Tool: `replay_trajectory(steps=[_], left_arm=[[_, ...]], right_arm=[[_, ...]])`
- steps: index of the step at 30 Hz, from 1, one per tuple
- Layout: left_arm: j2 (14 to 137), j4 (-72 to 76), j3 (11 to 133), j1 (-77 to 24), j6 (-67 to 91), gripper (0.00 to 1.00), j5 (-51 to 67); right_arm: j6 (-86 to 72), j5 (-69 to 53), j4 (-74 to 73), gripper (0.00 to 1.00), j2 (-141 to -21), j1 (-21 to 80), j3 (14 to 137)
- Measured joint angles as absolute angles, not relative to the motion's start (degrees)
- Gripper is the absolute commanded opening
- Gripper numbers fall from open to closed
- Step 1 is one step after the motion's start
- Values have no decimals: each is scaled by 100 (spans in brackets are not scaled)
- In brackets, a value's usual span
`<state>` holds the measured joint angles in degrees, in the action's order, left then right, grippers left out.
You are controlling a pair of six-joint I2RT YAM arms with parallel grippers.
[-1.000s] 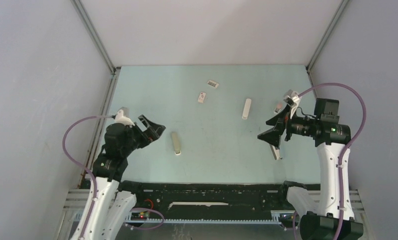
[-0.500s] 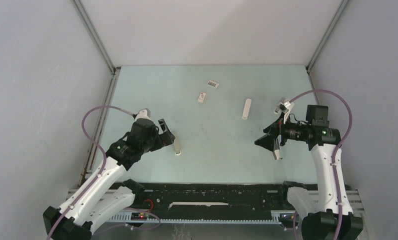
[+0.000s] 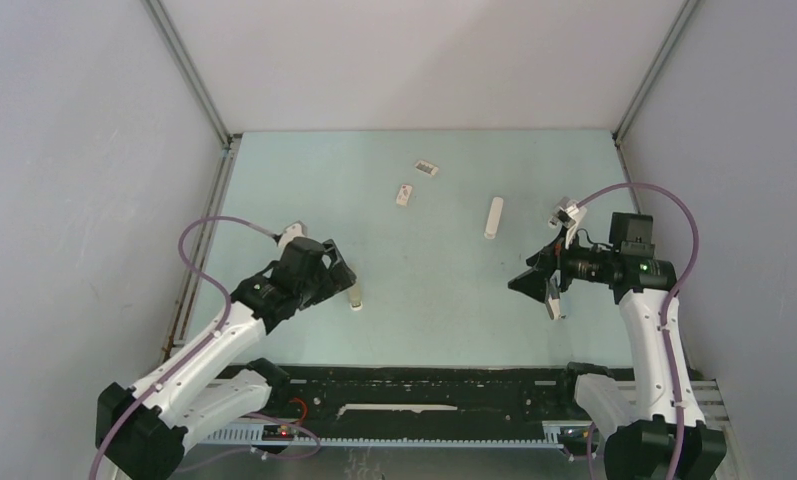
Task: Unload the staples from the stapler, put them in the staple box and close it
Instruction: Pick up the stapler from the center of the board.
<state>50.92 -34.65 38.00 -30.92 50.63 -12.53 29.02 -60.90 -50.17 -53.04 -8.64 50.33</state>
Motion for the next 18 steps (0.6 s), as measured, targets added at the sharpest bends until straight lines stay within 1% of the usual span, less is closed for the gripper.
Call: replay_trajectory(steps=[9,16,18], left_arm=[[5297,-3253,3743,-3328,5365,92,-1426],[5658,-3164,3719,-3365,5555,81,-1485],[5837,-3138,3719,-3374,5614,80,-1492]], right_arm=[[2821,-6034,-4740,100,-5356,-698,4740],[2814,-6003,-4670,100,-5352,-674,4613],[2814,-6001,-4650,100,-5347,-674,4611]])
